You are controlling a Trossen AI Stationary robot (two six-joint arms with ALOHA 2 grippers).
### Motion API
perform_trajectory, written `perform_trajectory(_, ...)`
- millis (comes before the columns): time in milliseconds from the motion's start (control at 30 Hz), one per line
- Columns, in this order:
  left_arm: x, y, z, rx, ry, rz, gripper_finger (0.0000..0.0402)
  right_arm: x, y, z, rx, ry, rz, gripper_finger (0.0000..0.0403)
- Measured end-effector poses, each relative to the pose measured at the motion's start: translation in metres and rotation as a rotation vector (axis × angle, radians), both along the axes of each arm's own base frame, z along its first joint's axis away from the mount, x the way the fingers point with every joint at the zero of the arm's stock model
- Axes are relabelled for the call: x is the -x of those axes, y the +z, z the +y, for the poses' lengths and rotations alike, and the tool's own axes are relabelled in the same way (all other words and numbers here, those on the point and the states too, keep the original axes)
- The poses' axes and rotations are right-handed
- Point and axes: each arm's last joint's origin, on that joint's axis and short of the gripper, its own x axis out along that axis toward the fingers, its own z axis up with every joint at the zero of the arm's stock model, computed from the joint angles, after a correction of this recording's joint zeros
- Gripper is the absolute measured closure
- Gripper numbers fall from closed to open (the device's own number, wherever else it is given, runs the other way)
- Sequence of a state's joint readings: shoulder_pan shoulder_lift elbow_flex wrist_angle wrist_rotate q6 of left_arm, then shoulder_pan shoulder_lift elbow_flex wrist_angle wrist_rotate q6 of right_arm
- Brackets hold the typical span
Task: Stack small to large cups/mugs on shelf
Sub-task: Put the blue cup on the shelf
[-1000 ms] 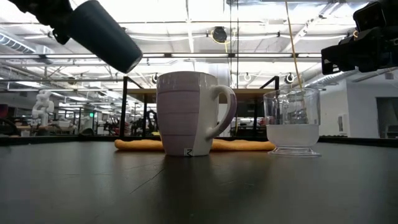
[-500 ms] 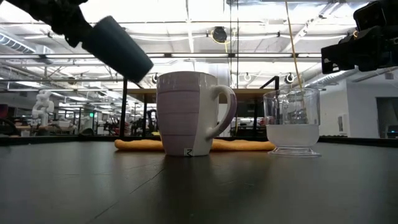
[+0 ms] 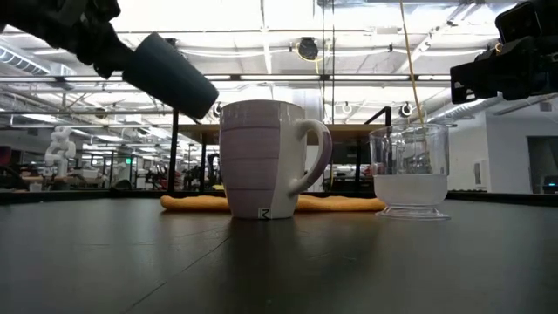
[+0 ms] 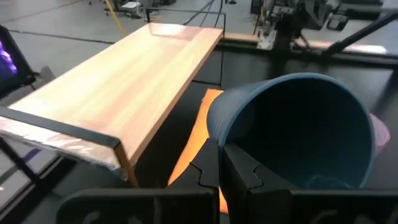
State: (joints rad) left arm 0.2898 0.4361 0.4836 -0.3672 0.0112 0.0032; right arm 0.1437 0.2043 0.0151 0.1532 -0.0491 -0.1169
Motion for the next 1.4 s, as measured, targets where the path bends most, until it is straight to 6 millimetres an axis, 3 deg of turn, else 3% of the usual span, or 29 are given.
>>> perform_trajectory(467, -0.009, -0.047, 0.008, 0.028, -0.043, -0.065, 0.0401, 0.000, 0.000, 0.000, 0.000, 0.000, 0.000, 0.0403)
perform_trajectory(967, -0.012, -0.033, 0.009, -0.072, -0.096, -0.194, 0.0401, 0.000, 0.000, 0.000, 0.001, 0.000, -0.001, 0.0403)
perform_trajectory(1400, -0.021, -0.025, 0.026, -0.140, -0.017, -0.249, 0.0401, 0.000, 0.001, 0.000, 0.006, 0.001, -0.010, 0.0403)
